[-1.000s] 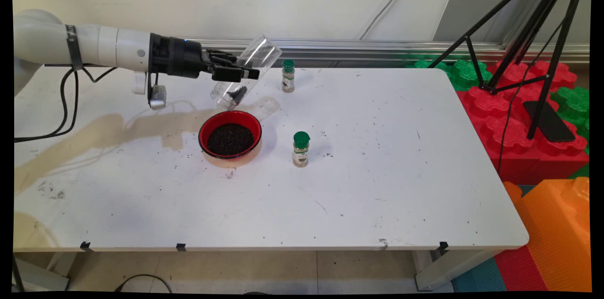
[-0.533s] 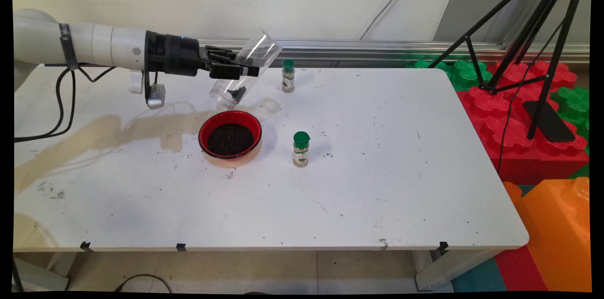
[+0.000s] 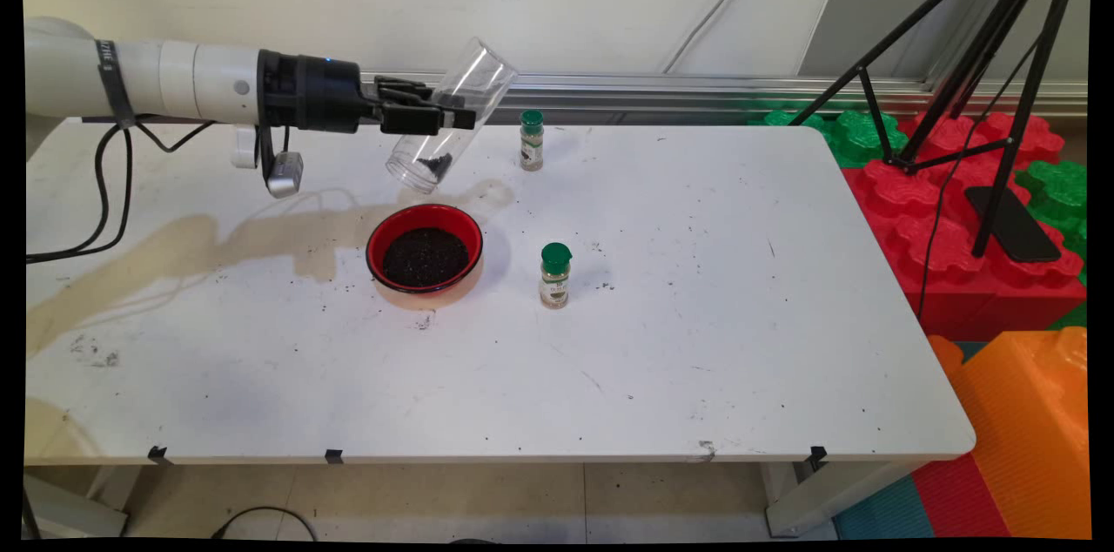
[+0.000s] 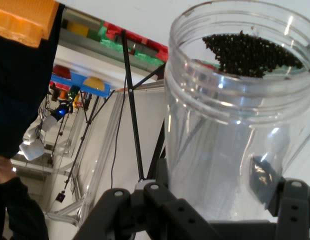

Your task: Pour the black seasoning powder in the red bowl

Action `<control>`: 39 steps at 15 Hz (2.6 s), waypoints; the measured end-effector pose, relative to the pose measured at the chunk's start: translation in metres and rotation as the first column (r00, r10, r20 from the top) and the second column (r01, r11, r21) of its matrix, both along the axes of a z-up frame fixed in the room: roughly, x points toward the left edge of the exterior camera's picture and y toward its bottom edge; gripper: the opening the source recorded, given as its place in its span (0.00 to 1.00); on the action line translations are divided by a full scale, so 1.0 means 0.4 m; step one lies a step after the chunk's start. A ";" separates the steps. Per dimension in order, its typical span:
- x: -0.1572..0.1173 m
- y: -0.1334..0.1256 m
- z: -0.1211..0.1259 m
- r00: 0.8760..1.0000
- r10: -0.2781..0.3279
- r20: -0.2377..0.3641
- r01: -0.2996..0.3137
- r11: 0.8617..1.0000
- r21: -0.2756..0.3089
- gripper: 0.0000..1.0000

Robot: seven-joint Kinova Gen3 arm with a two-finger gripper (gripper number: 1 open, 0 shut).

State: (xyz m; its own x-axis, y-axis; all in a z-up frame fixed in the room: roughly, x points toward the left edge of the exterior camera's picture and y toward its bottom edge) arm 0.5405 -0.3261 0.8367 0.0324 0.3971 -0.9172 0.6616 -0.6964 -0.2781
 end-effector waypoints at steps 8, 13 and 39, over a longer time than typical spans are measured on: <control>0.014 0.010 0.014 0.998 0.023 -0.051 -0.024 1.000 -0.011 0.00; 0.020 0.013 0.026 0.997 0.038 -0.074 -0.041 0.999 -0.033 0.00; 0.033 0.049 0.050 0.993 0.055 -0.107 -0.067 0.991 -0.113 0.00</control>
